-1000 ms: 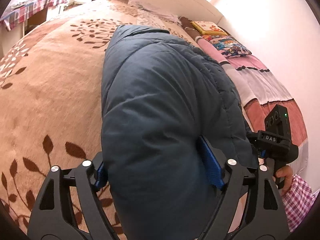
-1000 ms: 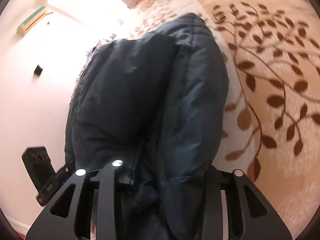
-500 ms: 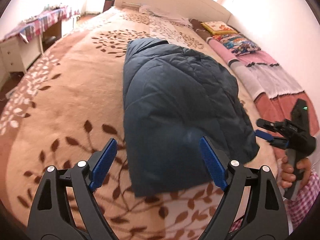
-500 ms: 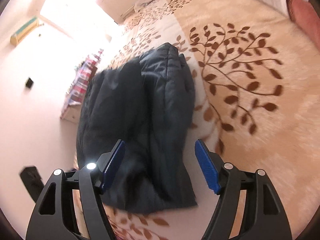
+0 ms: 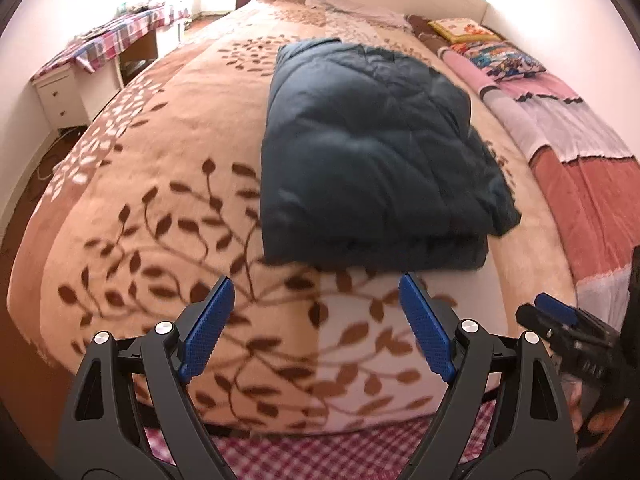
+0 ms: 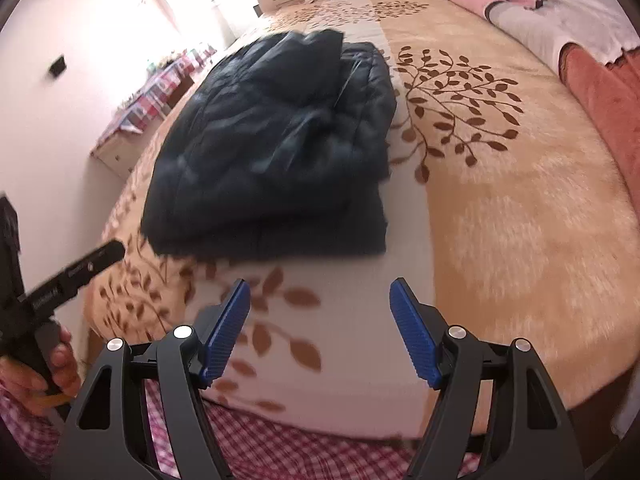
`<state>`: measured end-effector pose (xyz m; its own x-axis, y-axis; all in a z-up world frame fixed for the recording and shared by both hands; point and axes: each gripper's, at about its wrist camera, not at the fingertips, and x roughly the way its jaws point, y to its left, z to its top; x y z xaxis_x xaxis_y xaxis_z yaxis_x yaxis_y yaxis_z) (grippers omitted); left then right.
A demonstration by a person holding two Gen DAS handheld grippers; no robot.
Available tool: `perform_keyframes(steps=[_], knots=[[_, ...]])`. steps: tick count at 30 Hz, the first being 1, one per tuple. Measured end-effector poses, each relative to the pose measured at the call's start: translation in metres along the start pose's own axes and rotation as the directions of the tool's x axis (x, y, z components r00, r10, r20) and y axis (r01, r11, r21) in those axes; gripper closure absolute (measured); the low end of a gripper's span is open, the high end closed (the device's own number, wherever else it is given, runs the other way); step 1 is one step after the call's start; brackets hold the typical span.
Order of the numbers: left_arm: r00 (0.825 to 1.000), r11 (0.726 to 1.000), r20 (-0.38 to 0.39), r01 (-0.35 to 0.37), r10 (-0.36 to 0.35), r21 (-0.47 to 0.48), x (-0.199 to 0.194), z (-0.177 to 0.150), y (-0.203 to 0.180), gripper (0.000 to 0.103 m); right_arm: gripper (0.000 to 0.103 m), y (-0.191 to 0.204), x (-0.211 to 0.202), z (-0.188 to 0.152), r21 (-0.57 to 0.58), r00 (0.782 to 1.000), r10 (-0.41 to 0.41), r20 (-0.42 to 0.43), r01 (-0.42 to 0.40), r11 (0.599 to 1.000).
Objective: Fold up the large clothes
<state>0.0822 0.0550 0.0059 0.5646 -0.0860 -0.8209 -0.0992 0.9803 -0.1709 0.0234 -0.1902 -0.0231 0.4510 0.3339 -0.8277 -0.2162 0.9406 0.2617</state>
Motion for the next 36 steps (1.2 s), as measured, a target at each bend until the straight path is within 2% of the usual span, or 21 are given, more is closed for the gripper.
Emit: perform_keyframes(steps=[6,15,21,36], knots=[[0.999,1.0,-0.032,-0.018,0.018,-0.014,-0.005,-0.024,-0.012,0.019,0.032,0.011,-0.004,-0.028,-0.023,0.999,-0.028,-0.019,0.027,0.999],[0.999,0.999,-0.038,-0.038,0.038,0.019,-0.014,-0.046,-0.026,0.019,0.032,0.011,-0.011,-0.041,-0.014,0.999,-0.04,-0.034,0.04,0.999],[0.998,0.998,-0.042,-0.046,0.048,0.043,-0.015,-0.053,-0.032,0.02,0.032,0.012,-0.011,-0.044,-0.012,0.998,-0.054,-0.042,0.053,0.999],[0.995,0.999,-0.09,-0.045,0.047,0.025,-0.005,-0.059,-0.03,0.019,0.032,0.013,-0.004,-0.048,-0.014,0.994,-0.079,-0.079,0.078,0.997]])
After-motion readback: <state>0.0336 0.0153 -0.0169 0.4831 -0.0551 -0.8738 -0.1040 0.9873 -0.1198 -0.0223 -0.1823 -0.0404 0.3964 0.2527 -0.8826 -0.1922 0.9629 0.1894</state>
